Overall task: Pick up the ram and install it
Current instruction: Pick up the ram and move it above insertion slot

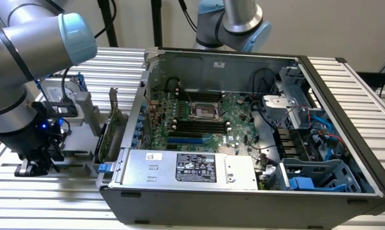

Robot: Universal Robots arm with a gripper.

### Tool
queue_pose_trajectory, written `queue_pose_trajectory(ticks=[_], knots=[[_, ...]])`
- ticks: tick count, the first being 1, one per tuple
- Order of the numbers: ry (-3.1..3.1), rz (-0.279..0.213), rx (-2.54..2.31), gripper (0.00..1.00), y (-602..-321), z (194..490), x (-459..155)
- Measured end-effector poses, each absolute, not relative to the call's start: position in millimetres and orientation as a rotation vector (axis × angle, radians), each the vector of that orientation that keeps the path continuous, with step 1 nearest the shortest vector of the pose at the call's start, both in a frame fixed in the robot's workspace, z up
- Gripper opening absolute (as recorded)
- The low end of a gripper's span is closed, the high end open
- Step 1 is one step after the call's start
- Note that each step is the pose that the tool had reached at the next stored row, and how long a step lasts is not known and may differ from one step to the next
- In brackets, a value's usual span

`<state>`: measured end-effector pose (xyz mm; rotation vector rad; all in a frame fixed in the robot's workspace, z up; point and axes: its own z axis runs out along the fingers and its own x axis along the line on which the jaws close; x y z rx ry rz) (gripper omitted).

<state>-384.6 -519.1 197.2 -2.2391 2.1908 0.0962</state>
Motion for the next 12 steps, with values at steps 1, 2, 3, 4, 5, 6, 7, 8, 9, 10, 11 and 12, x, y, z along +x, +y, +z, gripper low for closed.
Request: queue_pose_trajectory(ticks=[1, 2, 3, 4, 5, 6, 7, 8, 9, 10, 11, 12], knots=[[2.191, 0.096, -2.239, 0.36, -519.0, 197.0, -384.5], [2.191, 0.096, -2.239, 0.36, -519.0, 196.8, -384.5], [2.191, 0.097, -2.239, 0.36, -519.0, 196.7, -384.3], [2.191, 0.097, -2.239, 0.36, -519.0, 196.6, -384.3], [2.191, 0.097, -2.239, 0.34, -519.1, 196.6, -384.2], [2.191, 0.097, -2.239, 0.34, -519.0, 196.5, -384.2], [2.191, 0.097, -2.239, 0.27, -519.0, 196.4, -384.1], [2.191, 0.097, -2.239, 0.27, -519.0, 196.3, -384.0], [2.19, 0.097, -2.239, 0.27, -519.1, 196.2, -383.8], [2.19, 0.097, -2.239, 0.27, -519.1, 196.1, -383.6], [2.19, 0.097, -2.239, 0.27, -519.1, 196.2, -383.5], [2.191, 0.097, -2.239, 0.27, -519.1, 196.3, -383.3]])
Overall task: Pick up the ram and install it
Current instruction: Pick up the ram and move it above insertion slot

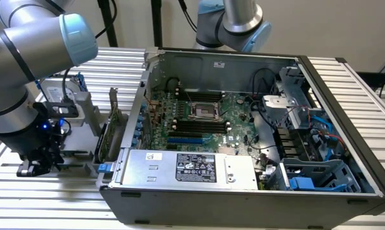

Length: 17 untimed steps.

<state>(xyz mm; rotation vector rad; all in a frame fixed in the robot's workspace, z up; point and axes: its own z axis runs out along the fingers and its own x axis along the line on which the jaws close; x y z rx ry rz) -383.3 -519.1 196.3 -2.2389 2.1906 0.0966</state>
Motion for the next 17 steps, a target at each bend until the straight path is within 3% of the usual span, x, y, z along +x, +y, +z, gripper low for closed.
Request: queue_pose_trajectory(ticks=[7, 9, 10, 17], knots=[[2.191, 0.097, -2.239, 0.27, -519.0, 196.2, -382.5], [2.191, 0.097, -2.239, 0.25, -519.1, 196.2, -382.5], [2.191, 0.097, -2.239, 0.18, -519.0, 196.2, -382.5], [2.191, 0.097, -2.239, 0.14, -519.1, 196.1, -382.5]])
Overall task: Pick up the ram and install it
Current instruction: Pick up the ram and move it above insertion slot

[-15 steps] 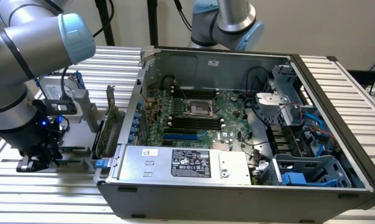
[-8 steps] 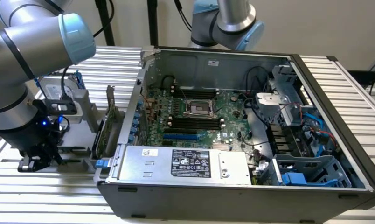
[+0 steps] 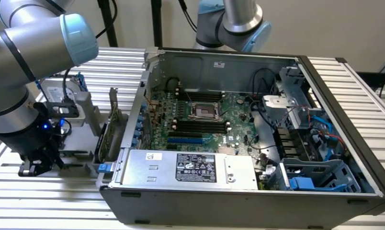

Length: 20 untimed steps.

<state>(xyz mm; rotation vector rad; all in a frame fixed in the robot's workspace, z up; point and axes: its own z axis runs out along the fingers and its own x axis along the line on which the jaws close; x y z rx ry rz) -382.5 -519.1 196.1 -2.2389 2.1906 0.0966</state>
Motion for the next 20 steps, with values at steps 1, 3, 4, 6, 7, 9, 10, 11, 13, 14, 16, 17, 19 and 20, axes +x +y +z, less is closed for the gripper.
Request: queue_pose_trajectory(ticks=[1, 3, 4, 6, 7, 9, 10, 11, 13, 14, 16, 17, 19, 20], knots=[[2.191, 0.097, -2.239, 0.14, -519.1, 196.1, -382.5], [2.191, 0.097, -2.239, 0.14, -519.0, 196.1, -382.5], [2.191, 0.097, -2.239, 0.14, -519.0, 196.1, -382.5], [2.191, 0.097, -2.239, 0.14, -519.0, 196.1, -382.4], [2.191, 0.098, -2.239, 0.14, -519.0, 196.1, -382.3], [2.193, 0.098, -2.238, 0.14, -519.0, 196.1, -382.0], [2.194, 0.099, -2.237, 0.14, -519.0, 196.1, -381.9], [2.195, 0.099, -2.236, 0.14, -519.0, 196.1, -381.8], [2.197, 0.1, -2.235, 0.14, -519.0, 196.1, -381.5], [2.198, 0.1, -2.235, 0.14, -519.0, 196.2, -381.5], [2.198, 0.1, -2.234, 0.14, -519.1, 196.3, -381.4], [2.199, 0.101, -2.234, 0.14, -519.0, 196.6, -381.4], [2.199, 0.101, -2.234, 0.14, -519.0, 197.2, -381.3], [2.199, 0.101, -2.235, 0.14, -519.0, 197.9, -381.3]])
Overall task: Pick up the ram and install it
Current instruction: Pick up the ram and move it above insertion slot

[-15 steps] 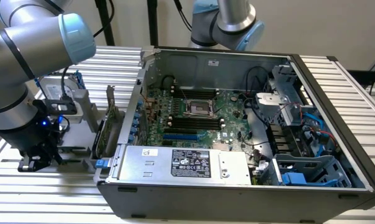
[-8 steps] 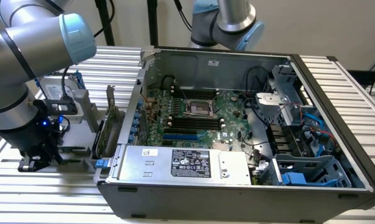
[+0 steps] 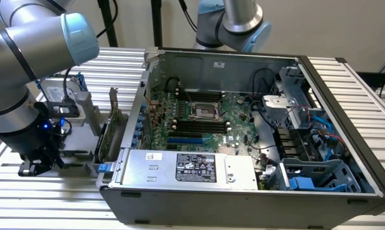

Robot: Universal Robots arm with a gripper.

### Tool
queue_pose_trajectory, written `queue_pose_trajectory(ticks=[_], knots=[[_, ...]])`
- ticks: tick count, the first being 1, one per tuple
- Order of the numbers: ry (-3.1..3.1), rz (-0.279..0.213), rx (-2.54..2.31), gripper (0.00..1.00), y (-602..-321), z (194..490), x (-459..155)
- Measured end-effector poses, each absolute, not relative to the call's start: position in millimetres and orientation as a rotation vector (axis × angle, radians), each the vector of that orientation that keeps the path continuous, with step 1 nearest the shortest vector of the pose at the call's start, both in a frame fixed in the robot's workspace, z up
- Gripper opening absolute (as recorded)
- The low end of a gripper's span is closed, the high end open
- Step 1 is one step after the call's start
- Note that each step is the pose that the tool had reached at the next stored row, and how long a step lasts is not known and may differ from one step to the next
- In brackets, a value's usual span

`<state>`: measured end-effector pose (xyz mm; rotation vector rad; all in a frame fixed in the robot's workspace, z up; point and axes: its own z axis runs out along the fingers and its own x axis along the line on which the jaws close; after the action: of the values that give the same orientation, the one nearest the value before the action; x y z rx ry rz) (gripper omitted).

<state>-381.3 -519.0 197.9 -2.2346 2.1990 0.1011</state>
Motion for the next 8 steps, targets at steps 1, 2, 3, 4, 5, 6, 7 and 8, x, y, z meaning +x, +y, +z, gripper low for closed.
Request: queue_pose_trajectory(ticks=[1, 2, 3, 4, 5, 6, 7, 8], knots=[[2.199, 0.101, -2.235, 0.14, -519.1, 198.7, -381.4], [2.199, 0.101, -2.235, 0.14, -519.0, 199.6, -381.4], [2.199, 0.101, -2.235, 0.14, -519.1, 200.7, -381.4], [2.199, 0.101, -2.235, 0.14, -519.1, 201.9, -381.4], [2.199, 0.101, -2.235, 0.14, -519.1, 203.2, -381.3], [2.199, 0.1, -2.235, 0.14, -519.1, 204.8, -381.3], [2.199, 0.1, -2.235, 0.14, -519.1, 206.4, -381.3], [2.2, 0.1, -2.235, 0.14, -519.1, 208.4, -381.3]])
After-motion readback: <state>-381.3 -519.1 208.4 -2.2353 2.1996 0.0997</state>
